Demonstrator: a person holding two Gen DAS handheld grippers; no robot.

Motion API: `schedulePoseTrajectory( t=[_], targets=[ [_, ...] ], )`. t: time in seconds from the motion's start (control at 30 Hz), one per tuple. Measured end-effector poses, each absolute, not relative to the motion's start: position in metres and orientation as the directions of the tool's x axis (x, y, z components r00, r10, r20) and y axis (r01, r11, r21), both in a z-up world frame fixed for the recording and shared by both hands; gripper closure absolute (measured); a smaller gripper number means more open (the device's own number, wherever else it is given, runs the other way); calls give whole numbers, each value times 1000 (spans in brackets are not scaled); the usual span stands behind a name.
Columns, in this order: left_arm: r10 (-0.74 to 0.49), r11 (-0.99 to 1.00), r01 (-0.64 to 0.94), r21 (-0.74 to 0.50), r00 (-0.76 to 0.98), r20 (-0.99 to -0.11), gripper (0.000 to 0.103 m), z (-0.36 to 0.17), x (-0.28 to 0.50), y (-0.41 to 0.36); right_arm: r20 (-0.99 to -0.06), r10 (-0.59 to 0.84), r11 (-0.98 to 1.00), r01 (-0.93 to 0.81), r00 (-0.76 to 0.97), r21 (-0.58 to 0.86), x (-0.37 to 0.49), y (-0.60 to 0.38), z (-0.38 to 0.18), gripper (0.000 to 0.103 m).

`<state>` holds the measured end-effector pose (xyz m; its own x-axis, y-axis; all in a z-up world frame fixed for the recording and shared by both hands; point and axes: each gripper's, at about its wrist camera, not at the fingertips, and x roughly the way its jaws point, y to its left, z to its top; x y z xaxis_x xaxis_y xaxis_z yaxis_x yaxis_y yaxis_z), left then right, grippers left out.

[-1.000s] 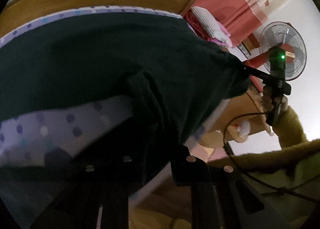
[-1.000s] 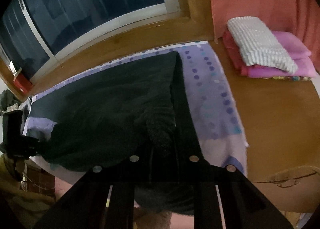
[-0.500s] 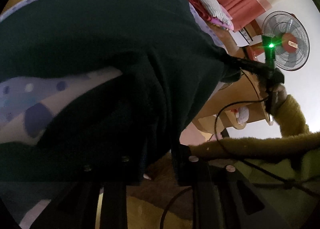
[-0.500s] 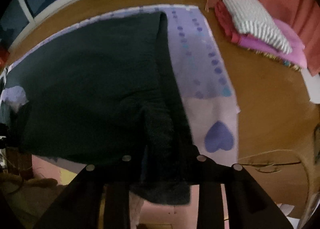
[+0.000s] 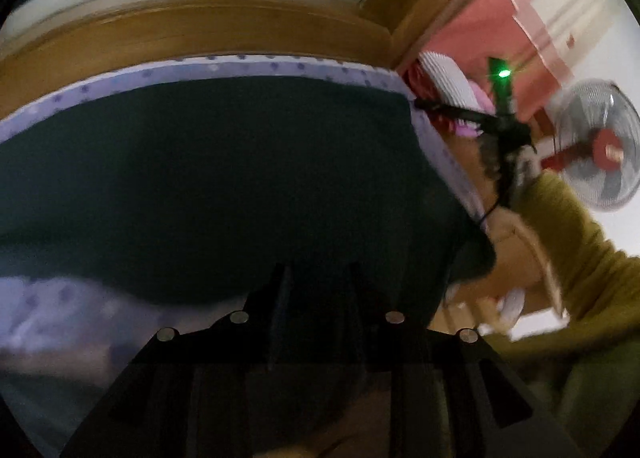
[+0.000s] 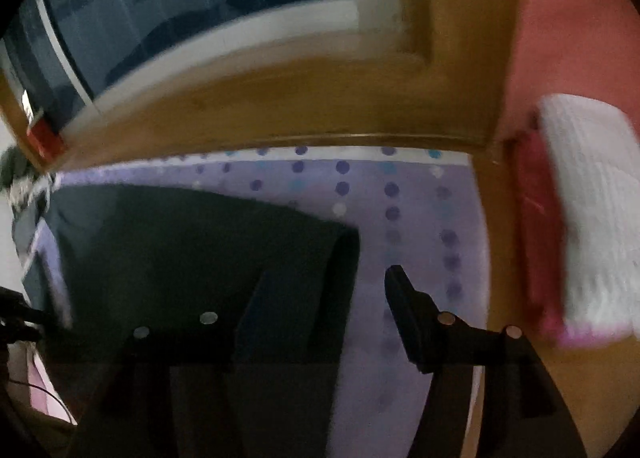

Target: Fold clothes

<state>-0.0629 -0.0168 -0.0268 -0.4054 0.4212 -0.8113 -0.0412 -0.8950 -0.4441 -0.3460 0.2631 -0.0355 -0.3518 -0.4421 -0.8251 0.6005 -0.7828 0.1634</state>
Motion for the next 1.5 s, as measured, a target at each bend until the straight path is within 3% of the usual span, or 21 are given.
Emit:
schedulePoseTrajectory(
  t=[0.17, 0.33, 0.37, 0.4, 0.43, 0.5, 0.63, 0.73, 1.03, 1.13, 1.23, 1.3, 1.37, 1.5],
  targets=[
    [375, -916, -3, -401, -363, -853, 74, -56, -106, 13, -847, -457, -713, 681, -272, 166, -369, 244, -64, 43],
    [358, -916, 57, -397, -329, -874, 72, -81, -125, 22, -810, -534, -678, 695, -243, 238, -370, 242, -71, 44],
    [359, -913, 69, -401, -327, -874, 72, -84, -126, 23, -800, -551, -676, 690, -238, 260, -370, 242, -71, 56],
    [360, -910, 81, -405, -325, -874, 71, -87, -127, 24, -797, -555, -676, 688, -237, 266, -370, 242, -70, 79],
    [358, -910, 84, -406, -333, -872, 69, -86, -124, 25, -794, -560, -675, 686, -237, 271, -370, 242, -70, 79],
    [367, -906, 82, -415, -337, -867, 68, -85, -127, 30, -781, -578, -677, 673, -235, 298, -370, 243, -65, 91],
    [377, -908, 40, -416, -351, -857, 68, -76, -139, 42, -719, -607, -711, 636, -339, 300, -376, 250, -25, 95],
    [364, -921, 0, -389, -359, -859, 68, -73, -158, 56, -680, -619, -719, 631, -392, 291, -391, 249, 1, 95],
    [376, -920, -31, -391, -352, -857, 68, -84, -179, 76, -796, -443, -814, 557, -412, 165, -435, 228, -75, 95],
    [378, -919, -30, -393, -353, -856, 68, -86, -178, 78, -783, -430, -813, 570, -449, 120, -430, 222, -76, 93],
    [373, -919, -7, -395, -347, -860, 68, -80, -169, 76, -793, -405, -809, 583, -454, 79, -428, 214, -75, 86],
    [352, -925, 9, -379, -354, -867, 68, -74, -157, 72, -805, -418, -807, 579, -420, 117, -432, 218, -71, 72],
    [330, -931, 26, -363, -360, -872, 68, -67, -146, 68, -805, -427, -813, 564, -412, 142, -436, 228, -62, 67],
    [237, -952, 92, -292, -380, -894, 68, -54, -113, 32, -807, -408, -809, 579, -428, 102, -420, 238, -33, 66]
  ],
)
